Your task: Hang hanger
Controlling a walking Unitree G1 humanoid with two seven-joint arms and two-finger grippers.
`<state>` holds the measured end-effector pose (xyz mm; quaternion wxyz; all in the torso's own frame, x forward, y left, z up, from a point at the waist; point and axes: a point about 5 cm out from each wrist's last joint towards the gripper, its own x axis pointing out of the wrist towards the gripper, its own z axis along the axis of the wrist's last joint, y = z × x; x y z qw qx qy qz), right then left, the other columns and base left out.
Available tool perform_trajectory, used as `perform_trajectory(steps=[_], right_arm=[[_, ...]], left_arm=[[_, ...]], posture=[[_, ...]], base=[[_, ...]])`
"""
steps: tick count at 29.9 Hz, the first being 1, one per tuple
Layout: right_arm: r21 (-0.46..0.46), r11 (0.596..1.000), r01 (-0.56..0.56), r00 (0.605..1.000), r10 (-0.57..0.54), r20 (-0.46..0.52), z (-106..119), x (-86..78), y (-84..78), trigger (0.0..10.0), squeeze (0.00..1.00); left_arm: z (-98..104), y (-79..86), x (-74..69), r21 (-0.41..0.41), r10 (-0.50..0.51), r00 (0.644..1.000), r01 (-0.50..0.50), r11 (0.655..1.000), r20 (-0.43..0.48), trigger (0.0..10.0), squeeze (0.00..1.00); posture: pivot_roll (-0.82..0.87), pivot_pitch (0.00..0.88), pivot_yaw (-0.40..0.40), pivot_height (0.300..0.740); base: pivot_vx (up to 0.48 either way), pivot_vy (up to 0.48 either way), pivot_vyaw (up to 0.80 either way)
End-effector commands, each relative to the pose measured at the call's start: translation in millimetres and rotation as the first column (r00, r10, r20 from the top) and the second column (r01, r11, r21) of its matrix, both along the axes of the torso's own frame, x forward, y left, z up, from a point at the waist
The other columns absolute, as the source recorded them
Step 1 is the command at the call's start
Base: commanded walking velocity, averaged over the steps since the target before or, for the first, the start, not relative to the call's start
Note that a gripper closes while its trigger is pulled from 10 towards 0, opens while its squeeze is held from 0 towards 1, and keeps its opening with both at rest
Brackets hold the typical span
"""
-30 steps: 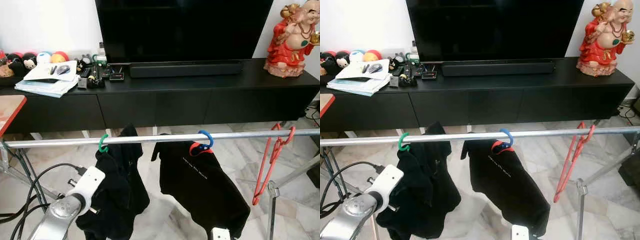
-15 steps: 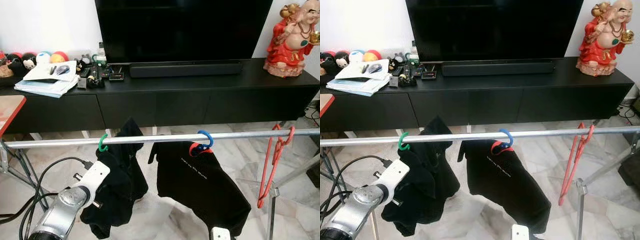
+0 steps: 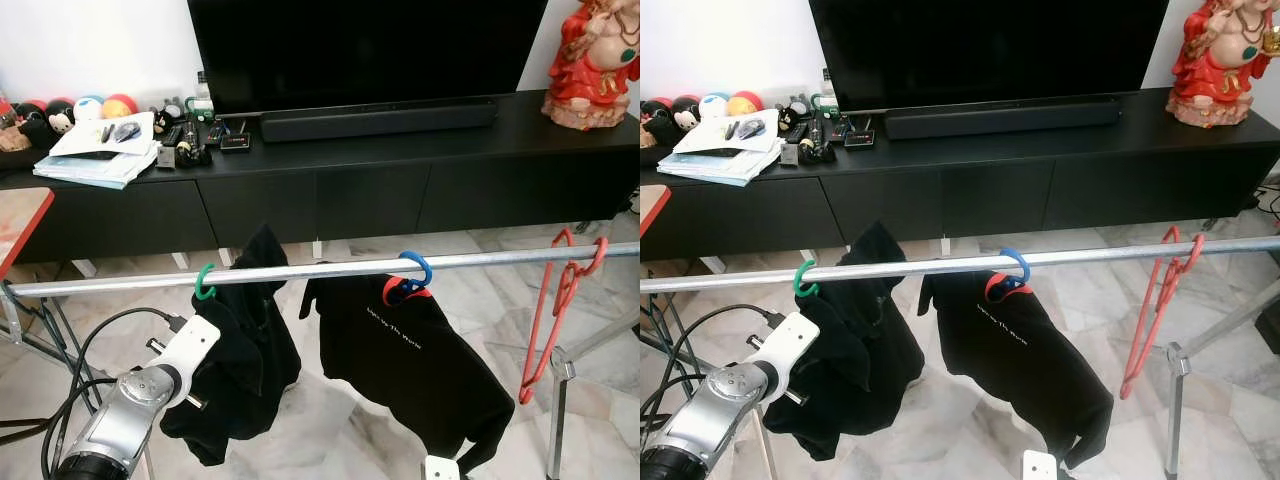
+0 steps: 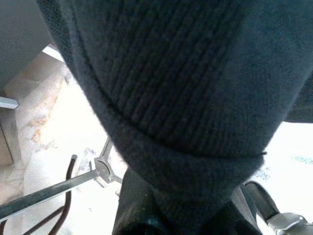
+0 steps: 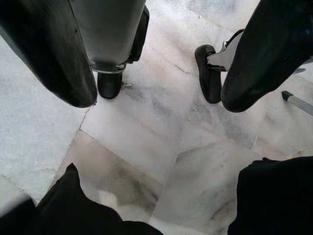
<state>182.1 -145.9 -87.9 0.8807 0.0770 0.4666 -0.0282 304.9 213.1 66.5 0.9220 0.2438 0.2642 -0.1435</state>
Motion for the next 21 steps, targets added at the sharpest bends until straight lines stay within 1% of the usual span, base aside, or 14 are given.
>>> perform_trajectory(steps=[1, 3, 4, 8, 10, 12, 13, 14, 16, 17, 19, 21], right_arm=[[0.007, 1.0, 0.012, 1.0, -0.012, -0.012, -2.3, -4.9, 2.2, 10.0, 0.0], [0.008, 1.0, 0.013, 1.0, -0.013, -0.013, -2.3, -4.9, 2.4, 10.0, 0.0], [0.008, 1.0, 0.015, 1.0, -0.015, -0.013, -2.3, -4.9, 2.7, 10.0, 0.0], [0.01, 1.0, 0.013, 1.0, -0.013, -0.011, -2.1, -4.4, 3.7, 10.0, 0.0], [0.011, 1.0, 0.012, 1.0, -0.012, -0.01, -2.0, -4.2, 4.4, 10.0, 0.0], [0.012, 1.0, 0.011, 1.0, -0.011, -0.01, -1.9, -4.2, 5.1, 10.0, 0.0], [0.013, 1.0, 0.011, 1.0, -0.011, -0.009, -1.9, -4.1, 5.6, 10.0, 0.0], [0.013, 1.0, 0.011, 1.0, -0.011, -0.009, -1.9, -4.1, 5.6, 10.0, 0.0], [0.014, 1.0, 0.012, 1.0, -0.012, -0.008, -1.9, -4.1, 6.5, 10.0, 0.0], [0.015, 1.0, 0.013, 1.0, -0.013, -0.009, -2.0, -4.3, 7.2, 10.0, 0.0], [0.016, 1.0, 0.016, 1.0, -0.015, -0.009, -2.0, -4.5, 7.7, 10.0, 0.0], [0.017, 1.0, 0.017, 1.0, -0.017, -0.01, -2.1, -4.6, 7.8, 10.0, 0.0]], left_arm=[[-1.0, 4.0, -0.5, 0.019, -0.007, 1.0, 0.007, 1.0, -0.023, 0.0, 0.0], [-1.4, 3.6, -1.7, 0.012, -0.026, 0.999, 0.026, 1.0, -0.027, 0.0, 0.0], [-1.7, 3.5, -3.6, -0.011, -0.043, 0.999, 0.042, 0.999, -0.033, 0.0, 0.0], [0.3, 5.0, -5.9, -0.032, -0.064, 0.998, 0.063, 0.998, -0.025, 0.0, 0.0], [2.1, 4.9, -6.8, -0.065, -0.078, 0.997, 0.076, 0.995, -0.025, 0.0, 0.0], [3.7, 3.5, -9.0, -0.095, -0.116, 0.993, 0.113, 0.989, -0.027, 0.0, 0.0], [4.3, 1.4, -11.9, -0.117, -0.158, 0.987, 0.152, 0.981, -0.038, 0.0, 0.0], [4.3, 1.4, -11.9, -0.117, -0.158, 0.987, 0.152, 0.981, -0.038, 0.0, 0.0], [5.4, -2.6, -18.1, -0.153, -0.241, 0.969, 0.23, 0.961, -0.06, 0.0, 0.0], [7.0, -5.5, -23.2, -0.175, -0.308, 0.949, 0.293, 0.94, -0.066, 0.0, 0.0], [8.9, -5.6, -24.5, -0.185, -0.328, 0.943, 0.312, 0.932, -0.064, 0.0, 0.0], [10.5, -4.7, -24.0, -0.182, -0.33, 0.942, 0.314, 0.932, -0.062, 0.0, 0.0]], posture=[[0.18, 0.138, 0.077, 0.74], [0.19, 0.135, 0.079, 0.74], [0.19, 0.132, 0.079, 0.74], [0.19, 0.129, 0.077, 0.74], [0.19, 0.128, 0.077, 0.74], [0.19, 0.127, 0.079, 0.74], [0.19, 0.126, 0.082, 0.74], [0.19, 0.126, 0.082, 0.74], [0.19, 0.127, 0.086, 0.74], [0.19, 0.127, 0.088, 0.74], [0.19, 0.126, 0.09, 0.74], [0.19, 0.126, 0.09, 0.74]], base=[[0.0, 0.0, 0.0], [0.0, 0.0, 0.0], [0.0, 0.0, 0.0], [0.0, 0.0, 0.0], [0.0, 0.0, 0.0], [0.0, 0.0, 0.0], [0.0, 0.0, 0.0], [0.0, 0.0, 0.0], [0.0, 0.0, 0.0], [0.0, 0.0, 0.0], [0.0, 0.0, 0.0], [0.0, 0.0, 0.0]])
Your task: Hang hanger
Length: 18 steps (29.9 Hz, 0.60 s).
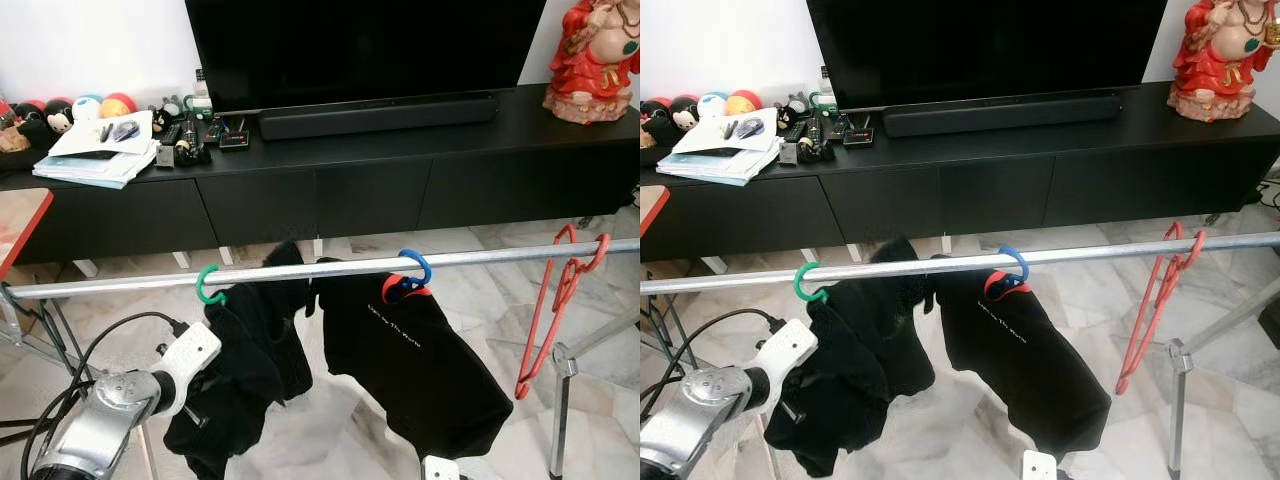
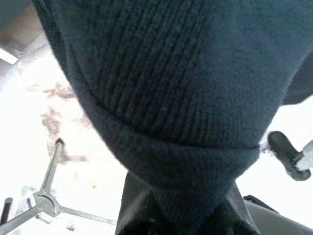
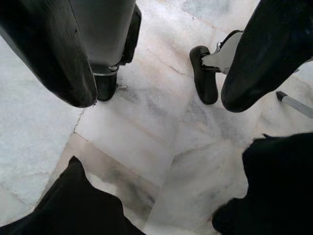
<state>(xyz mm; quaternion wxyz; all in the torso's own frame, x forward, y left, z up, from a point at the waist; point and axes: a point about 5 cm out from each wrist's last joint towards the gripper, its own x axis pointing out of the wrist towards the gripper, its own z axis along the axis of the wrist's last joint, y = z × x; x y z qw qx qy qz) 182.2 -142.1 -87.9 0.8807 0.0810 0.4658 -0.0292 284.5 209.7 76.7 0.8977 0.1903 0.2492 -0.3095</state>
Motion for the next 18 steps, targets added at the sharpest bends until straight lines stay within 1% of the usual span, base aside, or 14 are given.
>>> perform_trajectory(steps=[1, 5, 9, 15, 17, 18], right_arm=[[0.011, 1.0, 0.011, 1.0, -0.011, -0.011, -2.1, -4.6, 4.1, 10.0, 0.0], [0.01, 1.0, 0.012, 1.0, -0.012, -0.011, -2.1, -4.6, 4.3, 10.0, 0.0], [0.009, 1.0, 0.014, 1.0, -0.014, -0.008, -2.0, -4.5, 4.8, 10.0, 0.0], [0.008, 1.0, 0.018, 1.0, -0.018, -0.007, -1.9, -4.4, 5.1, 10.0, 0.0], [0.005, 1.0, 0.023, 1.0, -0.023, -0.006, -2.0, -4.6, 4.3, 10.0, 0.0], [0.005, 1.0, 0.023, 1.0, -0.023, -0.006, -2.0, -4.6, 4.3, 10.0, 0.0]], left_arm=[[1.4, -0.5, -3.0, 0.01, -0.038, 0.999, 0.038, 0.999, -0.001, 0.0, 0.0], [5.2, 1.1, -1.1, 0.003, -0.039, 0.999, 0.039, 0.999, 0.024, 0.0, 0.0], [14.5, 2.2, 1.7, -0.038, -0.034, 0.996, 0.037, 0.999, 0.086, 0.0, 0.0], [19.9, 2.1, 1.4, -0.071, -0.04, 0.992, 0.049, 0.996, 0.118, 0.0, 0.0], [23.5, 0.1, 1.4, -0.097, -0.038, 0.988, 0.053, 0.994, 0.149, 0.0, 0.0], [23.5, 0.1, 1.4, -0.097, -0.038, 0.988, 0.053, 0.994, 0.149, 0.0, 0.0]], posture=[[0.2, 0.124, 0.09, 0.74], [0.2, 0.124, 0.091, 0.74], [0.2, 0.127, 0.095, 0.74], [0.2, 0.13, 0.097, 0.74], [0.2, 0.129, 0.096, 0.74], [0.2, 0.129, 0.096, 0.74]], base=[[0.0, 0.0, 0.0], [0.0, 0.0, 0.0], [0.0, 0.0, 0.0], [0.0, 0.0, 0.0], [0.0, 0.0, 0.0], [0.0, 0.0, 0.0]])
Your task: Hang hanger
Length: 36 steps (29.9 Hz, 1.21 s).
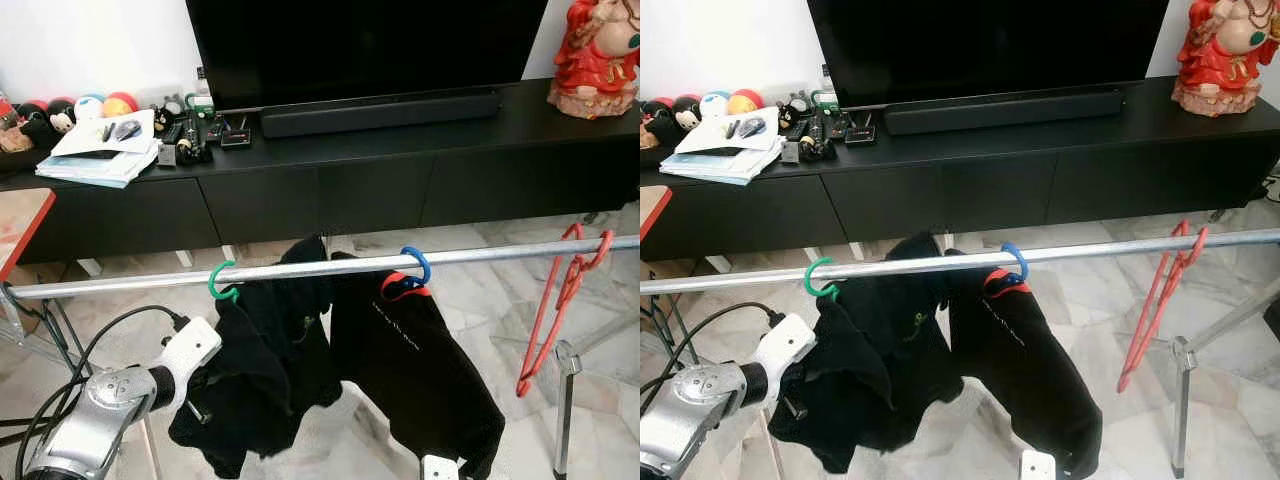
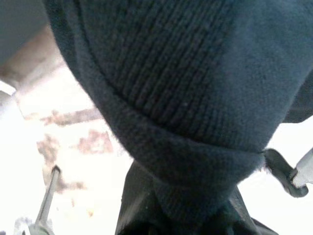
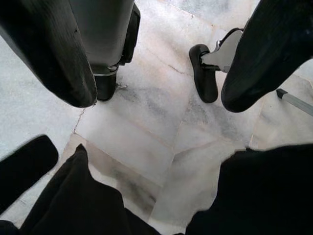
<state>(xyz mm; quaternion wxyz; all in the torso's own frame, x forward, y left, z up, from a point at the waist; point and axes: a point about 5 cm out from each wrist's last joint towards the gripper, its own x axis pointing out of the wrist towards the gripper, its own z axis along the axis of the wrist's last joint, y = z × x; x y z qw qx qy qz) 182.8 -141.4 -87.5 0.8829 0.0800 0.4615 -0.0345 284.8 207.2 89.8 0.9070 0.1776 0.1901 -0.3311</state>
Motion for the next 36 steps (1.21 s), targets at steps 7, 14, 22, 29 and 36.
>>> perform_trajectory(steps=[7, 14, 22, 29, 36], right_arm=[[0.009, 1.0, 0.017, 1.0, -0.017, -0.011, -2.1, -4.5, 2.8, 10.0, 0.0], [0.0, 1.0, 0.014, 1.0, -0.014, -0.008, -1.6, -3.6, 1.8, 10.0, 0.0], [-0.005, 1.0, 0.013, 1.0, -0.013, -0.005, -1.2, -2.6, 1.0, 10.0, 0.0], [-0.007, 1.0, 0.017, 1.0, -0.017, -0.005, -1.2, -2.8, -0.1, 10.0, 0.0], [-0.013, 1.0, 0.016, 1.0, -0.016, -0.007, -1.3, -3.0, -2.1, 10.0, 0.0]], left_arm=[[13.6, 3.3, -1.3, -0.06, 0.013, 0.997, -0.008, 0.998, 0.082, 0.0, 0.0], [17.0, 8.0, -17.6, -0.057, -0.01, 0.996, 0.015, 0.998, 0.085, 0.0, 0.0], [11.5, 14.1, -30.5, 0.077, -0.087, 0.995, 0.083, 0.994, 0.051, 0.0, 0.0], [19.9, 11.2, -22.8, 0.032, -0.013, 0.992, 0.01, 0.999, 0.125, 0.0, 0.0], [28.7, 11.9, -19.7, -0.058, 0.095, 0.976, -0.086, 0.995, 0.198, 0.0, 0.0]], posture=[[0.2, 0.131, 0.094, 0.74], [0.2, 0.134, 0.088, 0.74], [0.21, 0.135, 0.086, 0.74], [0.2, 0.134, 0.087, 0.74], [0.2, 0.131, 0.078, 0.74]], base=[[0.0, 0.0, 0.0], [0.0, 0.0, 0.0], [0.0, 0.0, 0.0], [0.0, 0.0, 0.0], [0.0, 0.0, 0.0]])
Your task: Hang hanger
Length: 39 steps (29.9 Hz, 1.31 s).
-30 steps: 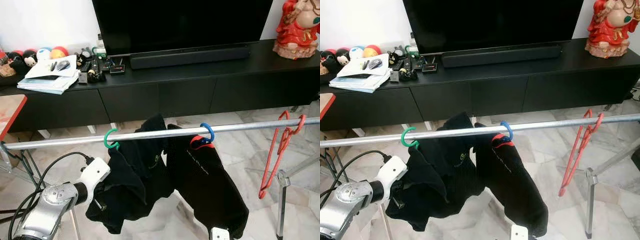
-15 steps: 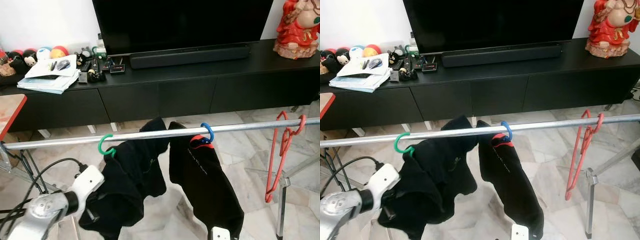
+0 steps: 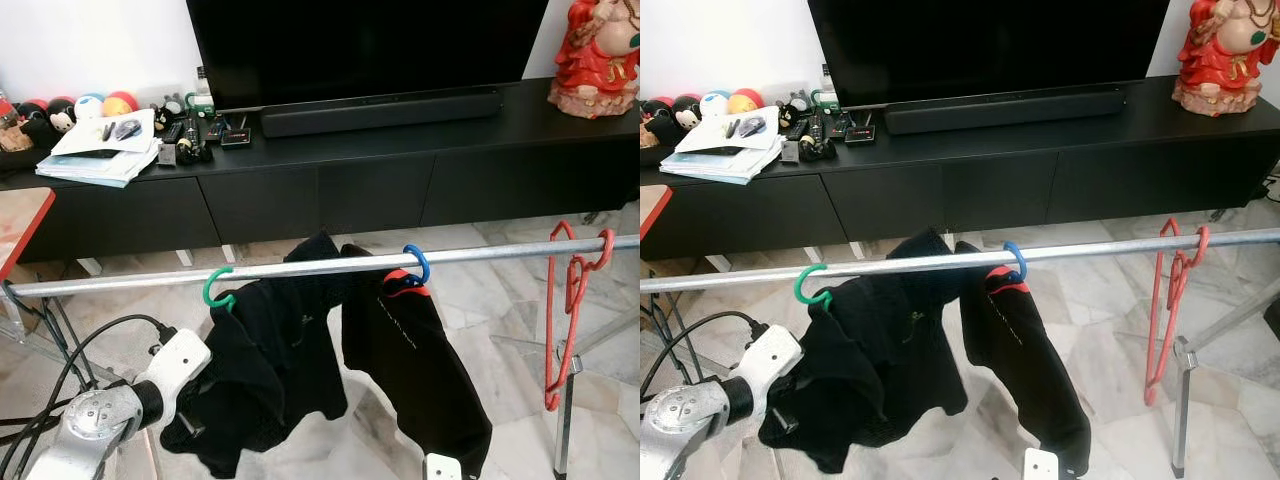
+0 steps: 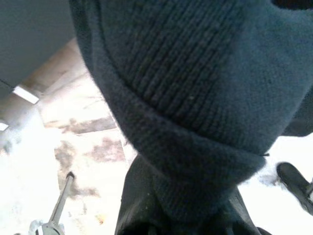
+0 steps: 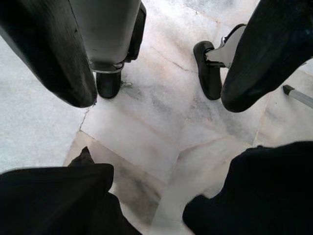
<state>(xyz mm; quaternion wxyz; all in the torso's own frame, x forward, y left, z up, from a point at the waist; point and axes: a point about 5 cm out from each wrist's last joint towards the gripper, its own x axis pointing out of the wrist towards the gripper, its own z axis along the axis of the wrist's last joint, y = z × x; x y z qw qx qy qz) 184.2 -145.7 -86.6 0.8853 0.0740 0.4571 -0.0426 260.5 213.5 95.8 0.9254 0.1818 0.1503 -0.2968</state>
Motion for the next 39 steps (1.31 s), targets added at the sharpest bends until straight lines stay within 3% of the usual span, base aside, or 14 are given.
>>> perform_trajectory(steps=[1, 13, 15, 17, 18, 19, 20, 21, 25, 31, 35, 39], right_arm=[[0.005, 1.0, 0.005, 1.0, -0.005, -0.015, -2.2, -4.5, 1.8, 10.0, 0.0], [-0.013, 1.0, -0.018, 1.0, 0.018, -0.017, -2.0, -4.1, -3.8, 10.0, 0.0], [-0.016, 1.0, -0.022, 1.0, 0.022, -0.018, -2.0, -4.1, -4.5, 10.0, 0.0], [-0.022, 0.999, -0.031, 0.999, 0.03, -0.02, -1.9, -3.9, -6.8, 10.0, 0.0], [-0.023, 0.999, -0.032, 0.999, 0.031, -0.019, -1.8, -3.8, -7.4, 10.0, 0.0], [-0.024, 0.999, -0.032, 0.999, 0.032, -0.019, -1.8, -3.7, -7.7, 10.0, 0.0], [-0.026, 0.999, -0.034, 0.999, 0.033, -0.019, -1.7, -3.7, -8.7, 10.0, 0.0], [-0.027, 0.999, -0.035, 0.999, 0.034, -0.019, -1.7, -3.8, -9.2, 10.0, 0.0], [-0.031, 0.999, -0.036, 0.999, 0.036, -0.021, -1.9, -4.1, -10.6, 10.0, 0.0], [-0.036, 0.999, -0.035, 0.999, 0.035, -0.026, -2.4, -5.5, -13.7, 10.0, 0.0], [-0.036, 0.999, -0.037, 0.999, 0.036, -0.029, -2.8, -6.4, -14.1, 10.0, 0.0], [-0.035, 0.999, -0.037, 0.999, 0.036, -0.03, -2.9, -6.6, -14.1, 10.0, 0.0]], left_arm=[[22.5, 5.7, 3.4, -0.037, 0.033, 0.994, -0.029, 0.999, 0.107, 0.0, 0.0], [18.8, 12.9, -21.7, -0.01, 0.069, 0.992, -0.068, 0.998, 0.103, 0.0, 0.0], [12.1, 15.2, -28.8, 0.022, 0.061, 0.995, -0.063, 0.998, 0.076, 0.0, 0.0], [-7.6, 21.8, -44.3, 0.12, 0.051, 0.999, -0.052, 0.991, 0.008, 0.0, 0.0], [-11.3, 22.7, -46.0, 0.133, 0.053, 0.999, -0.052, 0.99, -0.001, 1.6, 0.0], [-13.4, 22.9, -46.9, 0.138, 0.054, 0.999, -0.053, 0.989, -0.006, 1.6, 0.0], [-19.8, 22.7, -48.7, 0.17, 0.052, 0.998, -0.047, 0.984, -0.022, 6.2, 0.0], [-24.7, 22.5, -49.2, 0.184, 0.059, 0.998, -0.052, 0.982, -0.036, 10.0, 0.0], [-31.9, 23.7, -44.4, 0.187, 0.132, 0.991, -0.126, 0.974, -0.016, 10.0, 0.0], [-21.2, 19.8, -29.7, 0.028, 0.278, 0.956, -0.281, 0.959, 0.094, 10.0, 0.0], [-45.4, 14.7, -44.2, 0.129, 0.188, 0.982, -0.185, 0.974, -0.01, 10.0, 0.0], [-57.3, 19.7, -48.5, 0.115, 0.262, 0.964, -0.257, 0.96, -0.037, 10.0, 0.0]], posture=[[0.2, 0.13, 0.073, 0.74], [0.2, 0.121, 0.04, 0.74], [0.2, 0.119, 0.036, 0.74], [0.21, 0.115, 0.028, 0.74], [0.2, 0.114, 0.025, 0.74], [0.2, 0.113, 0.024, 0.74], [0.2, 0.111, 0.022, 0.74], [0.2, 0.11, 0.022, 0.74], [0.2, 0.107, 0.019, 0.74], [0.19, 0.104, 0.014, 0.74], [0.19, 0.099, 0.015, 0.74], [0.18, 0.089, 0.015, 0.74]], base=[[0.0, 0.0, 0.0], [0.0, 0.0, 0.0], [0.0, 0.0, 0.0], [0.0, 0.0, 0.0], [0.0, 0.0, 0.0], [0.0, 0.0, 0.0], [0.0, 0.0, 0.0], [0.0, 0.0, 0.0], [0.0, 0.0, 0.0], [0.0, 0.0, 0.0], [0.0, 0.0, 0.0], [0.0, 0.0, 0.0]])
